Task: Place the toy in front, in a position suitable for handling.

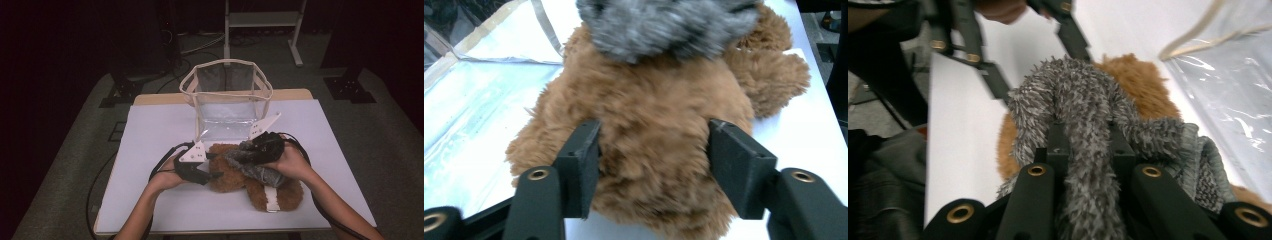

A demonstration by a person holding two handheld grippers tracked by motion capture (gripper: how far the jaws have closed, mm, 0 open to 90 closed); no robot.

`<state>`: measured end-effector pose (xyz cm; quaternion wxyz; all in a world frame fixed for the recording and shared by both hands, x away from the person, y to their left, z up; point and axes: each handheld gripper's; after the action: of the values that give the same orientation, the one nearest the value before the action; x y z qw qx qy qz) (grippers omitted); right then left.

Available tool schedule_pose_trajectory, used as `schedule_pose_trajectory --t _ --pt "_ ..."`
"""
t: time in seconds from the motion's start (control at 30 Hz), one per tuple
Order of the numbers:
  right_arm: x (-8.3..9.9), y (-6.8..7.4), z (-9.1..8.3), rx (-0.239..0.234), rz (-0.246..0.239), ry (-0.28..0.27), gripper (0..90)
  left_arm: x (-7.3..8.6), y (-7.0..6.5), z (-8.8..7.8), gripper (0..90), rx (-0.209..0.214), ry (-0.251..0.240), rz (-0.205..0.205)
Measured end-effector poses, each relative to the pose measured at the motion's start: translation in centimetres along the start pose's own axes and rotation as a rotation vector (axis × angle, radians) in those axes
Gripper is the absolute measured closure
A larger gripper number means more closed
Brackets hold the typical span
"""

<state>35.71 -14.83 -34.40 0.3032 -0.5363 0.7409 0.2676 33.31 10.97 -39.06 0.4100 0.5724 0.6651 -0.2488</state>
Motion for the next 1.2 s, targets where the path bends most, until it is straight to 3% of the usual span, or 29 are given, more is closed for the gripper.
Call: schedule_pose_trajectory --t 0.03,0.2,0.57,0.67,0.77,0.93,1.0,1.07,1.2 --pt "0.1 -0.7 -0.1 0.011 0.014 -0.006 77.6 0.1 0.0 0.0 37.4 0.001 0.008 0.003" --pt "0.2 -1.2 -0.2 0.040 0.010 -0.001 77.6 0.5 0.2 0.3 44.6 -0.011 0.010 -0.002" --pt "0.6 -2.7 -0.3 0.045 0.050 -0.023 77.9 0.2 0.2 0.3 46.1 -0.039 0.005 0.017" --pt "0.5 -2.1 -0.8 0.040 0.043 -0.046 77.9 0.0 0.0 0.7 48.5 -0.056 -0.003 0.039" --pt "-0.1 -1.2 -0.9 0.035 0.013 -0.057 77.9 -0.2 0.1 0.8 49.3 -0.062 -0.018 0.035" --pt "-1.0 0.0 -0.1 0.017 -0.033 -0.040 77.9 -0.3 0.0 0.8 49.3 -0.066 -0.014 0.034" --pt "-1.2 0.3 0.2 0.013 -0.050 -0.019 77.9 -0.1 0.0 0.7 49.1 -0.049 -0.011 0.028" --pt "-1.2 -0.3 -0.5 0.038 -0.053 -0.006 77.8 -0.1 -0.1 0.7 48.7 -0.038 -0.009 0.029" --pt "-0.8 -2.4 -2.1 0.095 0.013 -0.005 77.8 -0.1 -0.4 0.7 47.6 -0.006 0.009 0.041"
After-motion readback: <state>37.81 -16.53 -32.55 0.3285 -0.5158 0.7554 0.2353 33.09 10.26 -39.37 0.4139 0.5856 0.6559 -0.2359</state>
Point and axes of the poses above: each handheld gripper's, and its own axes: z roughly forward along the jaws, x roughly out of its underside, y roughly to its left, and after that the axes turned 2 degrees about -y, right-handed
